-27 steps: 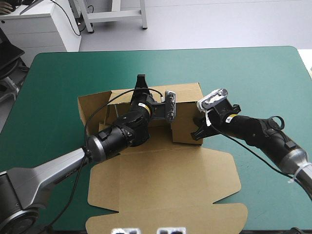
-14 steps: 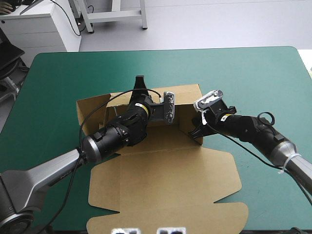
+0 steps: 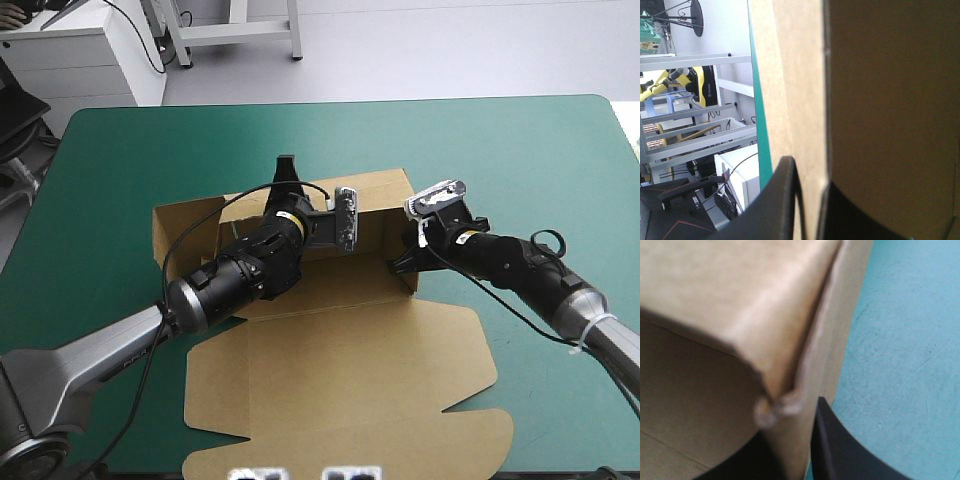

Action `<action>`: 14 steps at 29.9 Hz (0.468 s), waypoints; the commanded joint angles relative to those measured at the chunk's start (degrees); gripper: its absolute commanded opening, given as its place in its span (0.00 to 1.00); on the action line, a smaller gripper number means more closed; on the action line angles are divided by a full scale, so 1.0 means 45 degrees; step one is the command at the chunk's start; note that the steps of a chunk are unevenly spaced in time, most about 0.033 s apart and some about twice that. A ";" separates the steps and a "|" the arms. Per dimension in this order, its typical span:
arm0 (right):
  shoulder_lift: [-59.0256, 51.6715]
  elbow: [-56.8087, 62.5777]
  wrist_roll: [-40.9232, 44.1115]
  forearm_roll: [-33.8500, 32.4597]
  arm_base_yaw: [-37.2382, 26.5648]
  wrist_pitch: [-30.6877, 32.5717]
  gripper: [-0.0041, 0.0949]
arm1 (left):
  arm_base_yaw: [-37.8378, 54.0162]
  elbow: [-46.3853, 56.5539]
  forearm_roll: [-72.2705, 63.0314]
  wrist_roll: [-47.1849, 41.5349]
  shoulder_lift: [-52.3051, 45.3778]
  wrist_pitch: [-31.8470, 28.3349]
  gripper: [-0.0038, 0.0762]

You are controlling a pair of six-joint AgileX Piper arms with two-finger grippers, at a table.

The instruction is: Fold the box

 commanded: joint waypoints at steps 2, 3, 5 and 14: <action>-0.0412 -0.0471 -0.0139 0.0936 0.0120 -0.0902 0.04 | -0.0162 -0.0035 -0.1443 -0.0080 -0.0480 0.0514 0.06; -0.0326 -0.0471 -0.0139 0.0936 0.0120 -0.0923 0.04 | -0.0162 -0.0035 -0.1443 -0.0080 -0.0537 0.0651 0.08; -0.0121 -0.0471 -0.0139 0.0936 0.0120 -0.1041 0.04 | -0.0191 -0.0121 -0.1443 -0.0080 -0.0708 0.0813 0.15; 0.1358 -0.0643 -0.0078 0.0961 0.0695 -0.3224 0.04 | -0.0963 -0.0144 -0.1996 -0.0103 -0.1748 0.0972 0.57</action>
